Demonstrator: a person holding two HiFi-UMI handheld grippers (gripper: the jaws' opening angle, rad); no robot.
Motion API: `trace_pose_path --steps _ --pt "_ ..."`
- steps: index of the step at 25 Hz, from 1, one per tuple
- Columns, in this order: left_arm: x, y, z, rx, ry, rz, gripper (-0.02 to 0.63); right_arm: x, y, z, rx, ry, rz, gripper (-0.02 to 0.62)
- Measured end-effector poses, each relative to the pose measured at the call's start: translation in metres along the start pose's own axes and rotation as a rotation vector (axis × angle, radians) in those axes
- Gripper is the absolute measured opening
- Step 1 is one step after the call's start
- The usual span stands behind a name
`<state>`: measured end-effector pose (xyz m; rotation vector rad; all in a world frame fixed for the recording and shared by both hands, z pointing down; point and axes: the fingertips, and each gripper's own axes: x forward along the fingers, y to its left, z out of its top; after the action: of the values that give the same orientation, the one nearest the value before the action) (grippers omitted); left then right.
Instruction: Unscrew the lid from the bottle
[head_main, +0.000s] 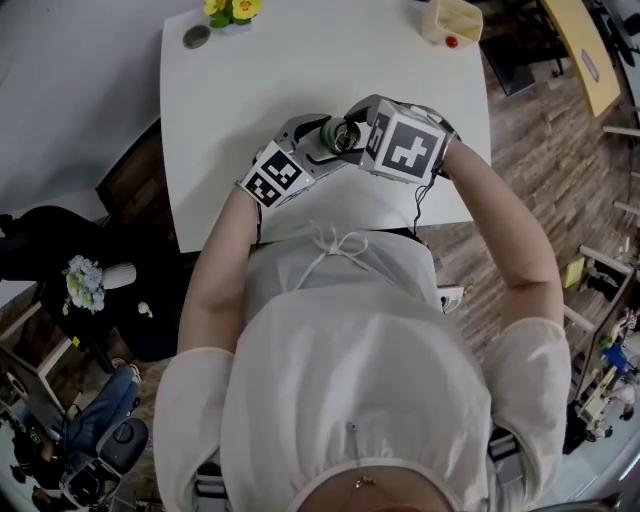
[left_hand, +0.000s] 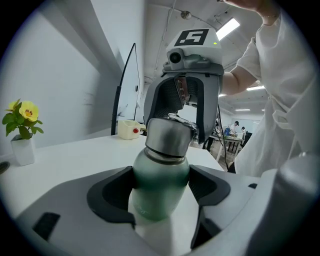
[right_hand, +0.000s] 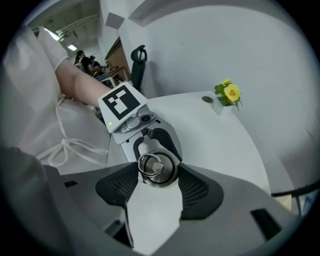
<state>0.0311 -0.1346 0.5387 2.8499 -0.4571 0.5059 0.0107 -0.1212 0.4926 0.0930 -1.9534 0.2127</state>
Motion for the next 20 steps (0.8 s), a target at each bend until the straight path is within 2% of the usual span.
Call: trace_pose_path --steps 6,10,13,16,20 --pt "0.0004 0.0 -0.0012 -0.008 -0.001 0.0 0.365 0.0003 0.0014 -0.002 -0.261 0.125 0.09 0.261" --pt "0.0005 -0.0001 -0.0032 -0.014 0.001 0.003 0.365 0.0005 0.0031 -0.0019 -0.353 0.157 0.137 0.262" --pt "0.0009 -0.0005 -0.0038 -0.012 0.003 0.005 0.365 -0.0002 0.0036 -0.0023 -0.358 0.149 0.141 0.264" --pt "0.0008 -0.0005 -0.0035 -0.009 0.009 0.008 0.365 -0.0006 0.0029 -0.0023 -0.313 0.116 0.108 0.265" --pt "0.0008 -0.0008 -0.0019 -0.005 0.008 0.012 0.365 -0.0075 0.0015 -0.0016 -0.135 0.035 0.061 0.314"
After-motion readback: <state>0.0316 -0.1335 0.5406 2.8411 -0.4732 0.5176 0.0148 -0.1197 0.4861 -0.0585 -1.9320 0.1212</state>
